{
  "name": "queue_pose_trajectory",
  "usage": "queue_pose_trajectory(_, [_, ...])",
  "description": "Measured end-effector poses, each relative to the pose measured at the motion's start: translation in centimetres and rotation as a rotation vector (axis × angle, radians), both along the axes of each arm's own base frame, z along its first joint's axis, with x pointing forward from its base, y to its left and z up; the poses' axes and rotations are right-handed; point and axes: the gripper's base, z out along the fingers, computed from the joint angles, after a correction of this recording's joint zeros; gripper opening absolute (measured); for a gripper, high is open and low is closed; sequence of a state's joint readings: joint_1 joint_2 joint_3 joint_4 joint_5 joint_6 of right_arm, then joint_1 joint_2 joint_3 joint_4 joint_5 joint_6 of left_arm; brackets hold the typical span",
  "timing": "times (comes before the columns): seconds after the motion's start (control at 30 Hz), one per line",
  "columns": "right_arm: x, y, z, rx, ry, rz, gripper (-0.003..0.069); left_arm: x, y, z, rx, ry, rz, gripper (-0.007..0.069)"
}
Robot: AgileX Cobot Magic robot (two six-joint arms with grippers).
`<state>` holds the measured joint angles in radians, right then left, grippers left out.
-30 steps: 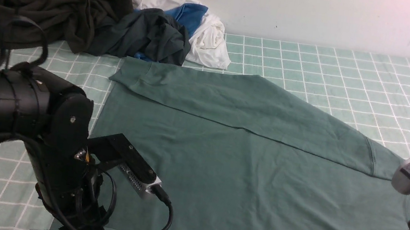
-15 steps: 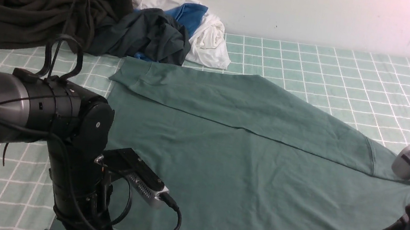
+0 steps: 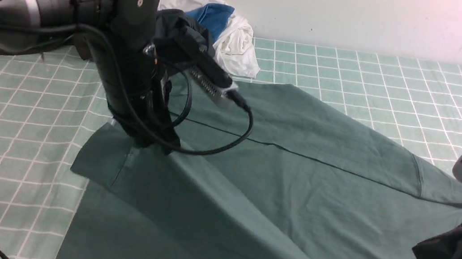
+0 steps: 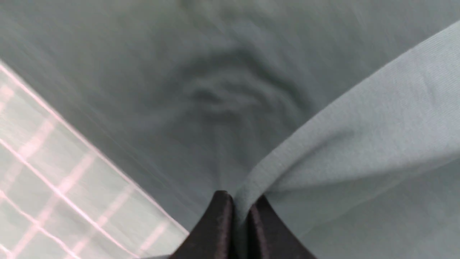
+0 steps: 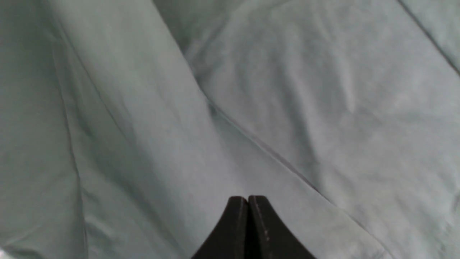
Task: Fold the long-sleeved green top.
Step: Use the left arm to drag and place the cuff at the centered position on the left edge of the fabric, then use the left arm to clamp the cuff farthest from it
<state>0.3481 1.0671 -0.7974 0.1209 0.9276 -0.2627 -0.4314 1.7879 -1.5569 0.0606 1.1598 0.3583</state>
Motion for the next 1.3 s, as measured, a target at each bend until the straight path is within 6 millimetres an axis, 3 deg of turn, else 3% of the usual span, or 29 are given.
queue_pose_trajectory(0.07, [0.1, -0.3, 0.0, -0.015, -0.002, -0.038, -0.0014, 1.1, -0.4, 0.4, 0.001, -0.011, 0.001, 0.0016])
queue_pose_trajectory(0.27, [0.4, -1.0, 0.0, -0.057, -0.019, -0.129, -0.0014, 4.2, -1.8, -2.1, 0.023, 0.026, 0.002, 0.0043])
queue_pose_trajectory(0.37, [0.4, -1.2, 0.0, -0.058, -0.022, -0.157, -0.0014, 6.3, -2.1, -4.6, 0.036, 0.058, 0.025, 0.0129])
queue_pose_trajectory(0.4, [0.4, -1.2, 0.0, -0.057, -0.022, -0.158, -0.0014, 6.4, -2.0, -4.6, 0.034, 0.055, 0.03, 0.0136])
queue_pose_trajectory(0.43, [0.5, -1.2, 0.0, -0.058, -0.025, -0.16, -0.0014, 7.4, -1.6, -5.1, 0.025, 0.054, 0.072, 0.0209])
queue_pose_trajectory(0.5, [0.5, -1.2, 0.0, -0.056, -0.026, -0.161, -0.0014, 7.9, -1.3, -5.1, 0.017, 0.047, 0.101, 0.025])
queue_pose_trajectory(0.63, [0.8, -1.0, 0.1, -0.042, -0.054, -0.159, -0.0014, 10.1, 1.2, -4.1, -0.043, -0.017, 0.266, 0.0418])
queue_pose_trajectory(0.73, [1.1, -0.9, 0.1, -0.033, -0.073, -0.16, -0.0014, 11.3, 3.0, -3.9, -0.072, -0.049, 0.345, 0.0472])
queue_pose_trajectory(0.77, [1.6, -0.7, -0.1, -0.027, -0.078, -0.164, -0.0014, 12.1, 4.6, -4.1, -0.094, -0.069, 0.408, 0.0494])
queue_pose_trajectory(0.87, [2.4, -0.4, -0.5, -0.014, -0.085, -0.172, -0.0014, 13.5, 6.9, -5.0, -0.135, -0.099, 0.489, 0.0504])
queue_pose_trajectory(0.97, [3.6, 0.0, -1.5, -0.016, -0.067, -0.175, -0.0014, 15.2, 9.5, -7.1, -0.205, -0.125, 0.582, 0.0504])
queue_pose_trajectory(1.03, [3.9, 0.2, -1.8, -0.021, -0.057, -0.174, -0.0014, 15.7, 10.0, -7.8, -0.229, -0.133, 0.603, 0.0504])
queue_pose_trajectory(1.1, [4.8, 0.5, -2.4, -0.033, -0.03, -0.174, -0.0014, 16.8, 10.7, -9.9, -0.295, -0.147, 0.648, 0.0504])
queue_pose_trajectory(1.3, [5.9, 0.9, -3.0, -0.04, -0.006, -0.174, -0.0014, 18.1, 10.7, -12.6, -0.366, -0.186, 0.681, 0.0498])
